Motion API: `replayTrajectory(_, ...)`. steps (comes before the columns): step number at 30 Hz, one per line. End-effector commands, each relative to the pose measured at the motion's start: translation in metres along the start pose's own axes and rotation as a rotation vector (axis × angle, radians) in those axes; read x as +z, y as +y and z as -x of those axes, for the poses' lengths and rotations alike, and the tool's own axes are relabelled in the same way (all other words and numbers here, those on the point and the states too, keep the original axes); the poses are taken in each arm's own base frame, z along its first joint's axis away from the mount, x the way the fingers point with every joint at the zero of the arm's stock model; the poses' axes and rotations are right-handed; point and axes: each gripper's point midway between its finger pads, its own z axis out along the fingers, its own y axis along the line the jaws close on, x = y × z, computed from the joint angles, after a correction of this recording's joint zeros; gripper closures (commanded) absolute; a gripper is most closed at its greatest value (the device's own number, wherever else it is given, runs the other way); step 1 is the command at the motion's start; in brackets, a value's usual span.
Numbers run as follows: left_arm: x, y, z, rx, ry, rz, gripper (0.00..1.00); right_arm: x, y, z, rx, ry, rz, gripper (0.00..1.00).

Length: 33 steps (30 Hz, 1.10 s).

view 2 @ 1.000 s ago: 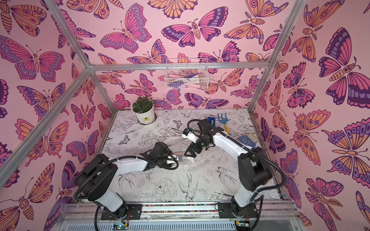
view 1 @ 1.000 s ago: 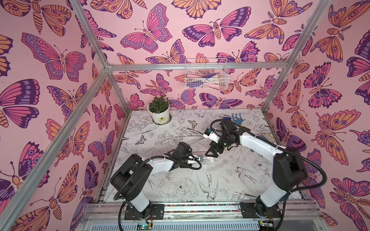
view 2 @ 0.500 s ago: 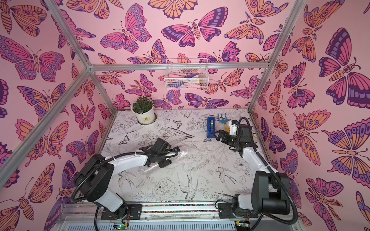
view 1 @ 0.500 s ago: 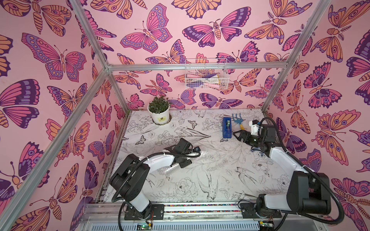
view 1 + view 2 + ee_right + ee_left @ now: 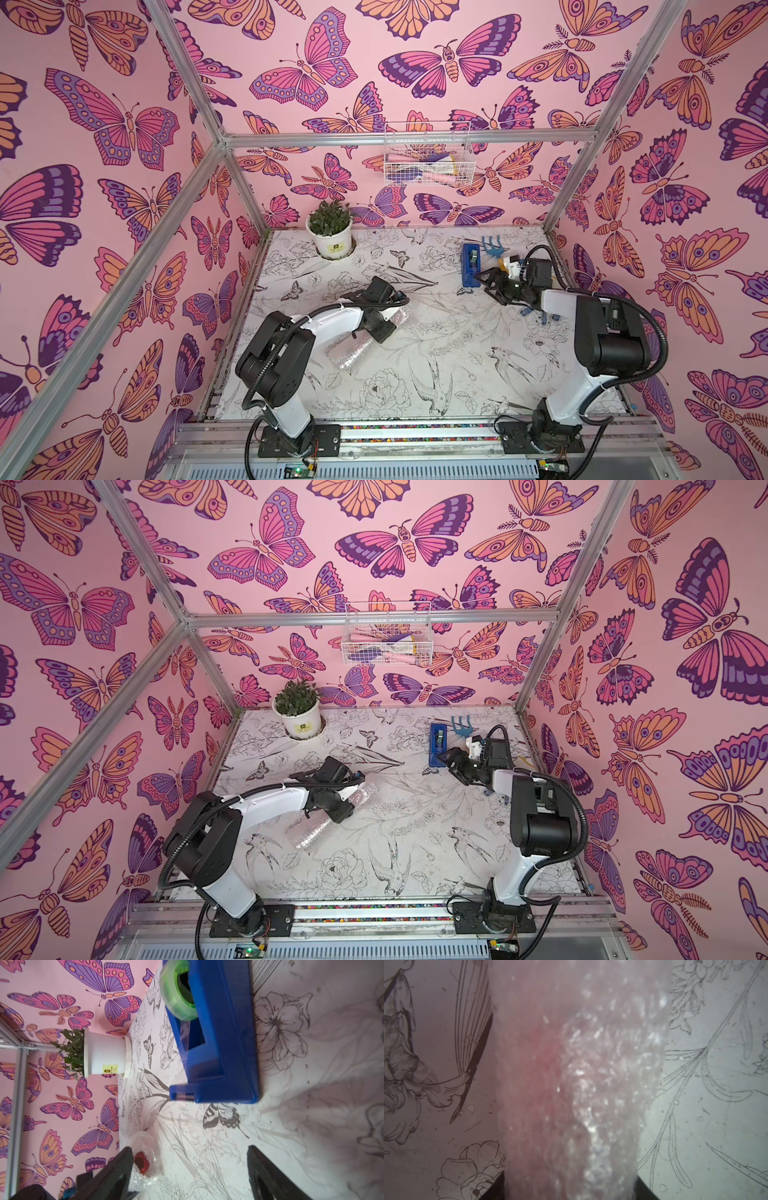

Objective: Wrap wine bottles in bubble wrap
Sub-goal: Tear off the tape using the Tape Cutter.

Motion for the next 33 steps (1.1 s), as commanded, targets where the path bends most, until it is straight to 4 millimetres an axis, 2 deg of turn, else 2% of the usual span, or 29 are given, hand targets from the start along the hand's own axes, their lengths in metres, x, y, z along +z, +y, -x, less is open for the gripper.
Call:
replayTrajectory(1, -0.010, 0.005, 0.014, -0.033, -0.034, 0.004, 0.59, 0.009, 0.022, 0.013, 0.000, -0.005, 0.101, 0.16)
replayTrajectory(9, -0.010, 0.008, 0.018, -0.037, -0.039, 0.011, 0.59, 0.027, 0.020, 0.006, 0.020, 0.040, 0.117, 0.21)
replayTrajectory(19, -0.009, 0.009, 0.018, -0.033, -0.032, 0.015, 0.59, 0.035, 0.016, 0.014, 0.035, 0.014, 0.125, 0.30)
replayTrajectory(33, -0.007, 0.009, 0.016, -0.029, -0.021, 0.016, 0.59, 0.036, 0.023, 0.018, 0.036, -0.001, 0.179, 0.58)
